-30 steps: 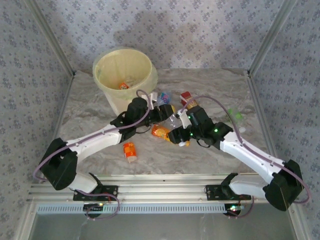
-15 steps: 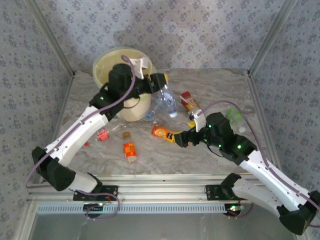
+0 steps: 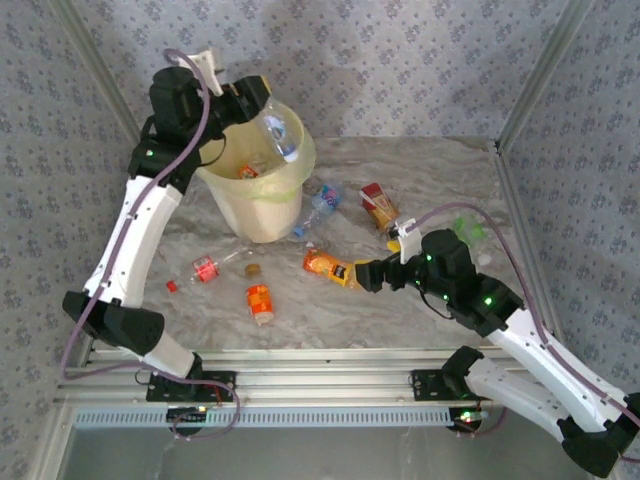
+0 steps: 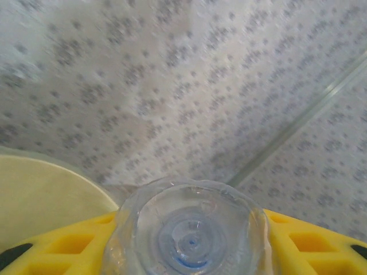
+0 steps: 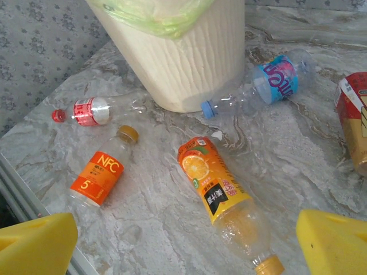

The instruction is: Put the plastic bottles in the bin

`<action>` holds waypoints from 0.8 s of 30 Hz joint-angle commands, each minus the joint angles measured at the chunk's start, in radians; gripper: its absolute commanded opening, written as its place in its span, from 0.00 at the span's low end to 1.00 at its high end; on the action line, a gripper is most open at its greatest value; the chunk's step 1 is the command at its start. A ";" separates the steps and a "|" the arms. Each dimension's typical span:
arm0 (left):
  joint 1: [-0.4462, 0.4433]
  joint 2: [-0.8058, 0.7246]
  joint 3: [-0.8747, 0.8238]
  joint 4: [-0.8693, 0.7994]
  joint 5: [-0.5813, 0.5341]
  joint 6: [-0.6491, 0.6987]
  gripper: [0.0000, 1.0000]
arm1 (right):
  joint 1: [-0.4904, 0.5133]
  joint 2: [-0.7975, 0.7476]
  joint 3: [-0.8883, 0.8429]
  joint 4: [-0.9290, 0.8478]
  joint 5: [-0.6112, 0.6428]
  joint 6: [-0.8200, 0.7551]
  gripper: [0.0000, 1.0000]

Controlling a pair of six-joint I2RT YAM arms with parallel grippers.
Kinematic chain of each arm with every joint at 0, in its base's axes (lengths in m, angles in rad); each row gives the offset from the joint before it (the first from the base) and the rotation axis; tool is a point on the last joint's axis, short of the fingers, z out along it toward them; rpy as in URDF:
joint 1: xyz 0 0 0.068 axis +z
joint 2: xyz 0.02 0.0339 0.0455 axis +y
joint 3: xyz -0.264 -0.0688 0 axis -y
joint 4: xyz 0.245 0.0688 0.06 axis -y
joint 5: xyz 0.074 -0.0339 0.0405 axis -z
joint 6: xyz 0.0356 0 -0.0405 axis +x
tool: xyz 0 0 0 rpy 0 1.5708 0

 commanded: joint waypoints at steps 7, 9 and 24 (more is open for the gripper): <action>0.096 0.033 0.060 -0.060 -0.087 0.173 0.54 | 0.005 0.024 0.007 -0.060 0.110 0.033 1.00; 0.099 0.042 0.027 -0.058 -0.070 0.180 0.54 | 0.004 0.034 0.016 -0.081 0.144 0.046 1.00; 0.098 0.136 -0.048 -0.076 0.053 0.154 0.56 | -0.064 0.071 0.010 -0.123 0.133 0.095 1.00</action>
